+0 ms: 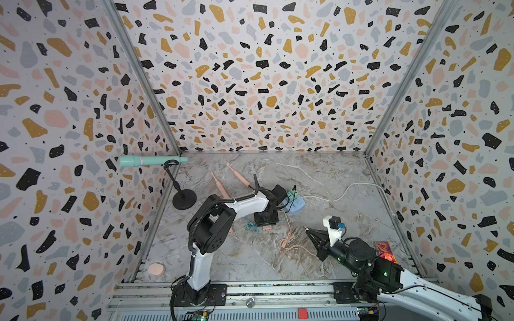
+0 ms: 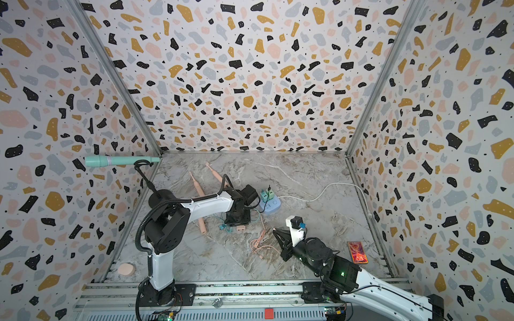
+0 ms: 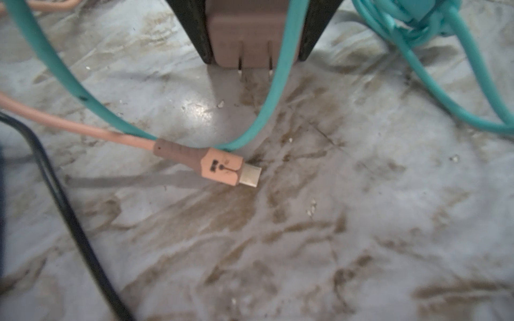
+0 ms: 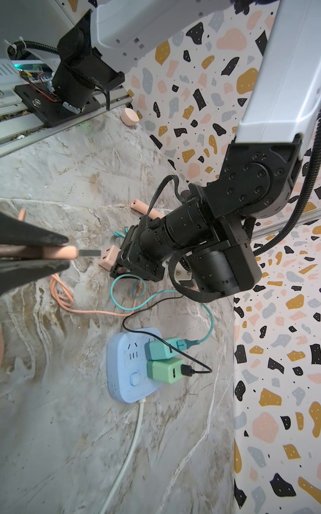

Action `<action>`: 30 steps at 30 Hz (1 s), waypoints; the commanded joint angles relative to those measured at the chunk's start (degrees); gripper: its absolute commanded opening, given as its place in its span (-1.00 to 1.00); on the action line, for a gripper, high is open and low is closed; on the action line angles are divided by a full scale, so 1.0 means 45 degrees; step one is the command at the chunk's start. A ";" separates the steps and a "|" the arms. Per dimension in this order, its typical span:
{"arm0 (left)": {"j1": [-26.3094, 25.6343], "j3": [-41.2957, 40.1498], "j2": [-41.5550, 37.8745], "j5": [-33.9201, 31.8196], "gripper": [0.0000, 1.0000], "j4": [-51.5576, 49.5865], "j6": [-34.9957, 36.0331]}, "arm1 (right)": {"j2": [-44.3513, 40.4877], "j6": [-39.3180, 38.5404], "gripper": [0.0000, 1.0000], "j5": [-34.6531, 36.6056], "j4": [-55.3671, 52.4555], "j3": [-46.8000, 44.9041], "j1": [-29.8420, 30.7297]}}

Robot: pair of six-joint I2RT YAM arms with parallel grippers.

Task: Charge the electric toothbrush
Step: Pick up the plug from the center of the board.

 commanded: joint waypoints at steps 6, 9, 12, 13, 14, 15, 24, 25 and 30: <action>0.0024 0.0435 -0.0250 0.0371 -1.00 -0.0147 0.0179 | 0.0103 0.0194 -1.00 -0.0649 0.0815 -0.0407 0.0055; 0.0061 0.0849 -0.1341 0.0386 -1.00 0.0360 -0.0020 | -0.0124 -0.0083 -1.00 -0.1075 0.1263 -0.0571 0.0054; 0.0095 0.0622 -0.2797 0.0432 -1.00 0.1527 -0.0779 | -0.0409 -0.0353 -1.00 -0.1564 0.1792 -0.0707 0.0063; 0.0083 0.0269 -0.3507 0.0464 -1.00 0.2162 -0.1029 | -0.0471 -0.0363 -1.00 -0.1784 0.2039 -0.0776 0.0049; 0.0091 -0.0200 -0.4151 0.0454 -1.00 0.2732 -0.1444 | -0.0540 -0.0316 -1.00 -0.1994 0.2282 -0.0846 0.0043; 0.0088 -0.0735 -0.4711 0.0564 -1.00 0.3418 -0.1818 | -0.0575 -0.0265 -1.00 -0.2144 0.2483 -0.0893 0.0043; -0.0013 -0.5949 -0.9669 0.1671 -1.00 1.0333 -0.5040 | -0.0489 0.0234 -1.00 -0.4644 0.4952 -0.1182 -0.0035; -0.0098 -0.6329 -1.0192 0.1555 -1.00 1.0880 -0.5250 | -0.0466 0.0403 -1.00 -0.4962 0.5389 -0.1242 -0.0061; -0.0811 -0.8040 -1.2239 0.0998 -1.00 1.3980 -0.6166 | -0.0345 0.1184 -1.00 -0.6605 0.7328 -0.1585 -0.0392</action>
